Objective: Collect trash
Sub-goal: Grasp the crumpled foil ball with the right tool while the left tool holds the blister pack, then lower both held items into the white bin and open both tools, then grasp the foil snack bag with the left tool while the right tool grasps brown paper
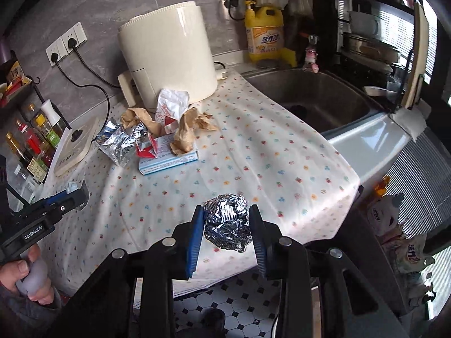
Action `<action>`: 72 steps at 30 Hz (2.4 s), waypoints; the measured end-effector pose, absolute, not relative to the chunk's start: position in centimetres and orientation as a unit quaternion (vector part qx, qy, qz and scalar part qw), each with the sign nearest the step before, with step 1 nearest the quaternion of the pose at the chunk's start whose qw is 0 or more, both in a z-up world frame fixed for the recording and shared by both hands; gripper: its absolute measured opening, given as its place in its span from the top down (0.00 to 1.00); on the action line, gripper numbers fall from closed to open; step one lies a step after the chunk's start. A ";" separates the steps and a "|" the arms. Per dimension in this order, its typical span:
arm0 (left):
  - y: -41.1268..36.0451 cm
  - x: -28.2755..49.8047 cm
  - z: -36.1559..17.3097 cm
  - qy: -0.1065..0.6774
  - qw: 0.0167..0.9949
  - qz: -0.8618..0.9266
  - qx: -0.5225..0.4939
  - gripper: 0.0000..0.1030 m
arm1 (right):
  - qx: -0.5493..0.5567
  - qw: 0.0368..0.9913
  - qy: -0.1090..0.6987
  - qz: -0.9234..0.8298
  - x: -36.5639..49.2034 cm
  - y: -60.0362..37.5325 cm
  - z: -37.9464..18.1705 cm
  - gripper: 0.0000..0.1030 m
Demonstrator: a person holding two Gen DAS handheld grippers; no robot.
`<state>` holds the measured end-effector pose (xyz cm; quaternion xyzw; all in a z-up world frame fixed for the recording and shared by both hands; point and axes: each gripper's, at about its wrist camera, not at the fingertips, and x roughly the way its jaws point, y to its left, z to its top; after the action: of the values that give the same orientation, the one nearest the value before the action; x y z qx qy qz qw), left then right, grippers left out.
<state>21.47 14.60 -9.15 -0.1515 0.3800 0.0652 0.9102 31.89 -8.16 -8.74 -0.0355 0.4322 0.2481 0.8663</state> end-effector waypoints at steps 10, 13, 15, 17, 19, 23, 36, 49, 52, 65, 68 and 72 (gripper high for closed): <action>5.0 23.5 -9.0 0.395 0.910 -0.001 -0.127 0.57 | -0.004 0.878 0.437 0.196 30.3 -18.5 -8.2 0.68; 2.6 24.0 -9.2 0.400 0.908 -0.016 -0.121 0.57 | 0.002 0.878 0.441 0.185 29.8 -20.9 -8.4 0.68; 1.1 24.1 -9.4 0.403 0.907 -0.024 -0.117 0.57 | 0.006 0.878 0.445 0.178 29.4 -22.4 -8.7 0.68; -0.3 24.1 -9.7 0.407 0.905 -0.033 -0.115 0.57 | 0.009 0.877 0.449 0.173 29.0 -23.7 -9.0 0.68; -1.7 24.1 -10.1 0.412 0.903 -0.039 -0.113 0.57 | 0.012 0.875 0.454 0.169 28.5 -25.0 -9.4 0.68; -4.2 24.0 -11.0 0.422 0.898 -0.048 -0.112 0.57 | 0.015 0.869 0.465 0.169 27.6 -27.2 -10.3 0.66; -12.9 22.8 -14.4 0.446 0.885 -0.063 -0.118 0.57 | 0.019 0.862 0.481 0.160 26.5 -35.9 -12.6 0.47; -20.2 22.9 -14.5 0.447 0.880 -0.094 -0.125 0.57 | 0.020 0.869 0.466 0.166 26.7 -42.2 -12.0 0.46; -21.2 22.8 -14.0 0.443 0.881 -0.108 -0.121 0.35 | 0.027 0.868 0.466 0.168 26.7 -42.9 -12.1 0.45; -15.4 20.4 -8.9 0.403 0.911 0.008 -0.087 0.06 | 0.028 0.868 0.453 0.200 28.1 -38.8 -12.6 0.15; -12.7 19.7 -8.4 0.388 0.916 0.034 -0.099 0.06 | 0.027 0.870 0.444 0.213 28.2 -36.8 -12.0 0.10; -9.3 19.5 -7.8 0.374 0.919 0.048 -0.113 0.06 | 0.021 0.877 0.423 0.228 28.4 -34.0 -10.9 0.08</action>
<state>19.51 -9.33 -7.84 -0.1135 0.3743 0.0482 0.9191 28.41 -33.98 -10.86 0.0211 0.4226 0.2278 0.8769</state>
